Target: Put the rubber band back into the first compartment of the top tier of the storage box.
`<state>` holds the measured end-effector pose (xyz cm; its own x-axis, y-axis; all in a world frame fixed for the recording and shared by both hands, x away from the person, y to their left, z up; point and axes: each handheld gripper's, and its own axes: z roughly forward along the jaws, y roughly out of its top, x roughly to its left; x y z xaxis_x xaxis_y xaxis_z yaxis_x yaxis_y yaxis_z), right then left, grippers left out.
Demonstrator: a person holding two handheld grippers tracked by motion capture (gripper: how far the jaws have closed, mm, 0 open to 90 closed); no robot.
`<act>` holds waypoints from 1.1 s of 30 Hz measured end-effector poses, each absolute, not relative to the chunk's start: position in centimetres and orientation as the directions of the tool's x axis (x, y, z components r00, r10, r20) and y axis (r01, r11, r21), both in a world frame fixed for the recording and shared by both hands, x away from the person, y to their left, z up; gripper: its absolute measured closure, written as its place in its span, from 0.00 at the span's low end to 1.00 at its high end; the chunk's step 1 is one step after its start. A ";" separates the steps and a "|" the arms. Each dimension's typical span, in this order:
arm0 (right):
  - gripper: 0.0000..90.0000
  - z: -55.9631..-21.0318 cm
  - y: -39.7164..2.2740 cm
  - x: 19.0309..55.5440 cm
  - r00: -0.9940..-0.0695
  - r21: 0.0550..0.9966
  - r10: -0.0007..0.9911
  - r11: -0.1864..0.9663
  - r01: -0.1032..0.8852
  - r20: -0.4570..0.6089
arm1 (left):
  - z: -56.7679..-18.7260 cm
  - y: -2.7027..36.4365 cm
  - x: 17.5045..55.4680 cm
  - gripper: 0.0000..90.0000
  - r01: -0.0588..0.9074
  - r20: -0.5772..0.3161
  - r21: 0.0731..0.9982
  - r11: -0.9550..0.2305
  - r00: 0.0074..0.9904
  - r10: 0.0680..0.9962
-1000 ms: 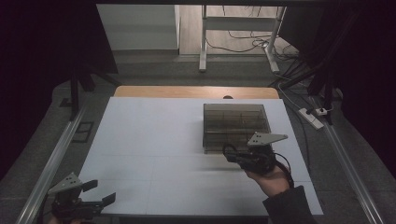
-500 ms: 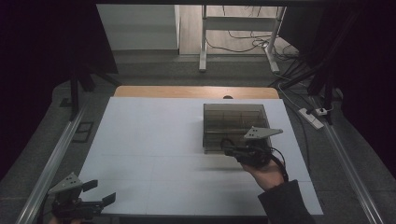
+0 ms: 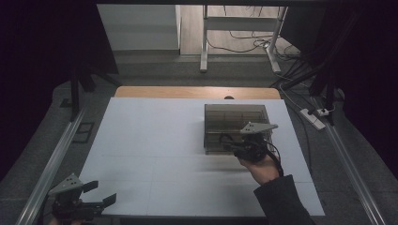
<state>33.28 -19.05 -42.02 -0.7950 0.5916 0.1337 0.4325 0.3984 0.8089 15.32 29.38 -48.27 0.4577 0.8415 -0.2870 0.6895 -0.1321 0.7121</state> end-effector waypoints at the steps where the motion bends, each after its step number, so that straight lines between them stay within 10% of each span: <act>1: 0.95 -42.0 -19.1 33.3 -0.795 0.809 0.592 0.398 0.432 0.134 | -48.3 29.4 15.3 0.07 0.690 -0.287 0.712 -0.132 0.457 0.842; 33: 0.93 -43.9 -16.0 35.1 -0.807 0.764 0.583 0.476 0.437 0.098 | -48.3 29.3 15.3 0.08 0.692 -0.282 0.710 -0.133 0.452 0.846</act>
<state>35.13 -16.01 -43.94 -0.8068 0.5826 0.0983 0.4365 0.4757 0.7636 15.32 29.35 -48.26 0.4521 0.8461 -0.2823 0.6917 -0.1328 0.7098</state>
